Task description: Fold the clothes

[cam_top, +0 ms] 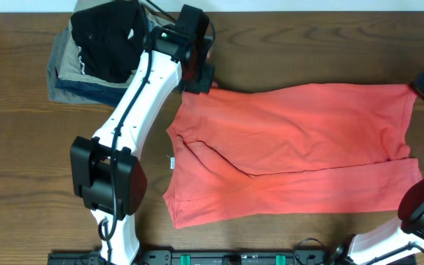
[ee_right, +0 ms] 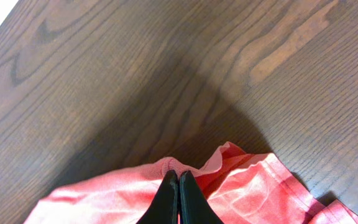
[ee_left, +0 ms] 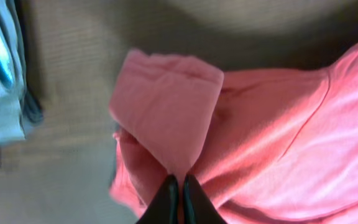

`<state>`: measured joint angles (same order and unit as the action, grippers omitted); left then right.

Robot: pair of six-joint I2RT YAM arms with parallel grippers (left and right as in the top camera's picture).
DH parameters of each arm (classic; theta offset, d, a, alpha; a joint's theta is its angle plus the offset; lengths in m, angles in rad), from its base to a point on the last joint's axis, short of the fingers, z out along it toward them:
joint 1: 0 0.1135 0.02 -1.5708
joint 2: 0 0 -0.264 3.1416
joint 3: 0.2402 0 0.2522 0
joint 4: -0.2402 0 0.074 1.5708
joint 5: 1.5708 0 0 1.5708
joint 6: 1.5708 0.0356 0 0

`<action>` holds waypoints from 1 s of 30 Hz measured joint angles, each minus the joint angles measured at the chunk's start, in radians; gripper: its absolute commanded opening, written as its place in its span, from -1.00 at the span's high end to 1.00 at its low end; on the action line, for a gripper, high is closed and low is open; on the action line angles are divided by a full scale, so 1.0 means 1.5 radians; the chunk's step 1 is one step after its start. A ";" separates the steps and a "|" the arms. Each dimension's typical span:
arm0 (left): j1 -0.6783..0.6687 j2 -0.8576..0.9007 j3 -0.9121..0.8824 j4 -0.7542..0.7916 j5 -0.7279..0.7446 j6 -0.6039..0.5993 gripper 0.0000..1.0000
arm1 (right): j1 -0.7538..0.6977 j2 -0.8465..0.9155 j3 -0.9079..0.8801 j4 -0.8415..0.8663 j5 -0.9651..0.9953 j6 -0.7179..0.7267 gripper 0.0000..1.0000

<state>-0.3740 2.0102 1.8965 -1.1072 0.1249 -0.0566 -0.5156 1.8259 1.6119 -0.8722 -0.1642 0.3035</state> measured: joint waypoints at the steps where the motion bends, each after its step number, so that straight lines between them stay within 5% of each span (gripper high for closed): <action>1: 0.000 0.000 0.000 -0.020 0.000 -0.003 0.88 | 0.000 0.000 0.000 -0.001 0.000 0.000 0.98; 12: 0.000 0.001 -0.002 -0.181 0.002 -0.045 0.88 | -0.051 0.000 0.000 -0.020 -0.035 0.000 0.98; 30: -0.071 0.001 -0.087 -0.251 0.024 -0.111 0.88 | -0.112 0.000 0.000 -0.116 -0.038 0.071 0.98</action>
<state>-0.4812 2.0109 1.7660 -1.4837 0.1608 -0.2226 -0.6830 1.8256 1.6119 -1.0470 -0.2211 0.4103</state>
